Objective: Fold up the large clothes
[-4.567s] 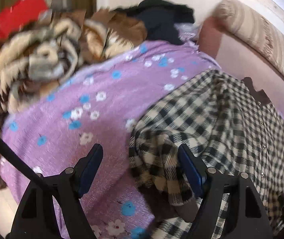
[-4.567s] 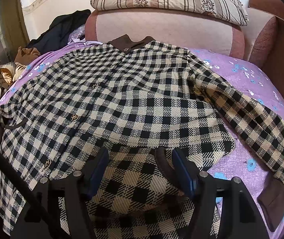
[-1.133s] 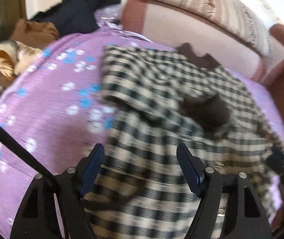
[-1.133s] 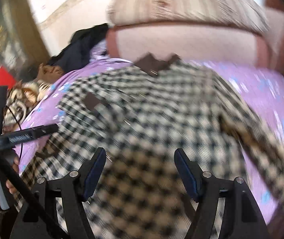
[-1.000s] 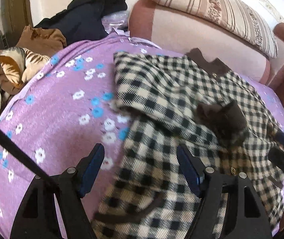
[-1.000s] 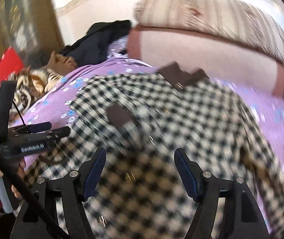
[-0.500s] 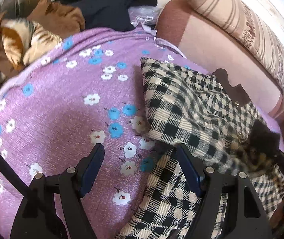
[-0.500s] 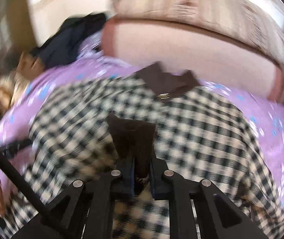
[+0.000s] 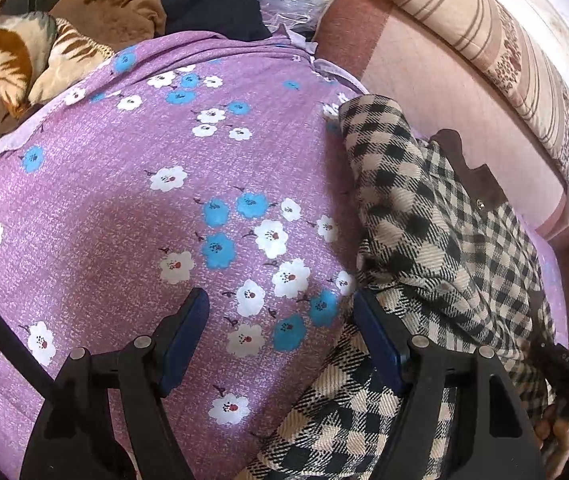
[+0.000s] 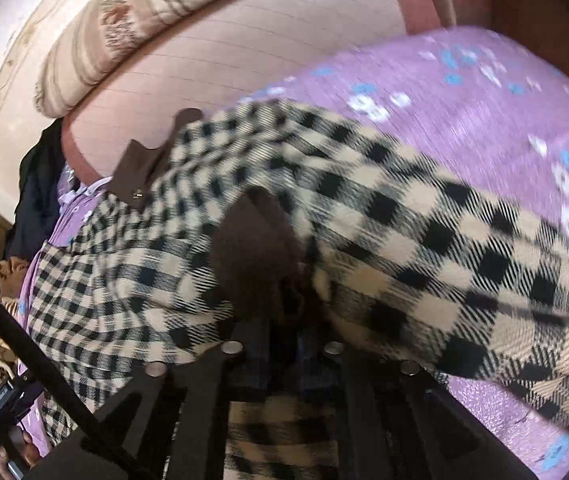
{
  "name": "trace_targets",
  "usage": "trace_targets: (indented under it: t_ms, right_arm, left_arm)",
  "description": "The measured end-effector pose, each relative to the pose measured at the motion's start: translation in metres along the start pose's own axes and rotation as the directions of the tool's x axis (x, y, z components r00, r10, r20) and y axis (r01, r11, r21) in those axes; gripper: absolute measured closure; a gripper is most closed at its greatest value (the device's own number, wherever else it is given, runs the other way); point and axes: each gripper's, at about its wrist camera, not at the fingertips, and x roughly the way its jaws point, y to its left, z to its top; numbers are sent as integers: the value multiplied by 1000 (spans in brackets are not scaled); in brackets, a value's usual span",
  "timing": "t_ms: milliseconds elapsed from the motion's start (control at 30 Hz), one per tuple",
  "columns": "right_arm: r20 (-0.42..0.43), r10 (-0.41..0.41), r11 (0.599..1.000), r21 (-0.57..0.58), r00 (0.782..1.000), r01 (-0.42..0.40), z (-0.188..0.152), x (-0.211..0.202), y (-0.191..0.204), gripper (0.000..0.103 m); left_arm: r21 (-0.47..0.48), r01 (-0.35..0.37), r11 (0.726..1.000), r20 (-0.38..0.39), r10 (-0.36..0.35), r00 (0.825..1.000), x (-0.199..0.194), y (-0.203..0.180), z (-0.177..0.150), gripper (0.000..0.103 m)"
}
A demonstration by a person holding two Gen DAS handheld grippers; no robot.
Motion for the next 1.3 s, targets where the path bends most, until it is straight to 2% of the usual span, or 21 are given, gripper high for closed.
trace_targets:
  t_ms: [67,133,233,267,300,333,367,400,467,567,667,867,933,1000,1067,1167,1233,1300]
  right_arm:
    - [-6,16,1000,22,1000,-15,2,-2,-5,87]
    - [7,-21,1000,16,1000,21,4,-12,-5,81]
    - [137,-96,995,-12,986,98,2,-53,5,79]
    - [187,-101,993,-43,977,111,0,-67,15,76]
    - [212,-92,991,-73,973,110,-1,-75,26,68]
    - [223,-66,989,-116,973,94,-2,-81,41,67]
    - [212,-32,985,-159,977,67,-2,-82,58,67]
    - [190,4,981,-193,982,33,-2,-80,72,67]
    - [85,107,964,-251,991,-82,0,-60,108,67]
    - [-80,209,929,-294,975,-223,-2,-21,159,67]
    - [-184,203,887,-382,962,-260,-14,23,213,67]
    - [-331,157,860,-417,931,-293,-34,106,278,69]
    - [-336,149,853,-433,930,-293,-40,120,296,69]
    - [-325,153,848,-441,933,-293,-39,125,309,69]
    - [-340,175,845,-430,924,-318,-39,127,318,69]
    - [-344,151,820,-480,927,-312,-43,120,329,69]
    - [-349,184,803,-486,919,-345,-43,103,326,69]
    - [-337,214,800,-478,917,-362,-43,81,313,68]
  left_arm:
    - [15,-1,1000,-7,1,1000,1,-2,-1,29]
    - [33,-14,999,-27,15,1000,3,-4,-2,29]
    - [64,-35,997,-44,38,998,3,-7,-6,30]
    - [88,-48,995,-49,52,997,3,-9,-8,45]
    - [111,-62,992,-55,69,996,3,-12,-10,83]
    - [144,-98,985,-66,108,992,4,-14,-13,100]
    - [165,-116,979,-69,129,989,3,-15,-16,103]
    - [171,-117,978,-67,130,989,0,-15,-18,103]
    - [166,-134,977,-62,146,987,-6,-11,-20,103]
    - [138,-133,981,-75,144,987,-12,1,-24,103]
    - [93,-85,992,-109,95,990,-14,13,-27,103]
    - [81,-56,995,-118,66,991,-27,25,-33,102]
    - [90,-83,992,-83,90,992,-36,30,-33,98]
    - [96,-100,990,-48,105,993,-43,34,-32,77]
    - [79,-97,992,-32,100,994,-48,39,-30,66]
    - [70,-72,995,-41,75,996,-50,36,-28,64]
    - [93,-59,994,-49,64,997,-51,33,-32,63]
    - [123,-54,991,-51,61,997,-53,29,-38,56]
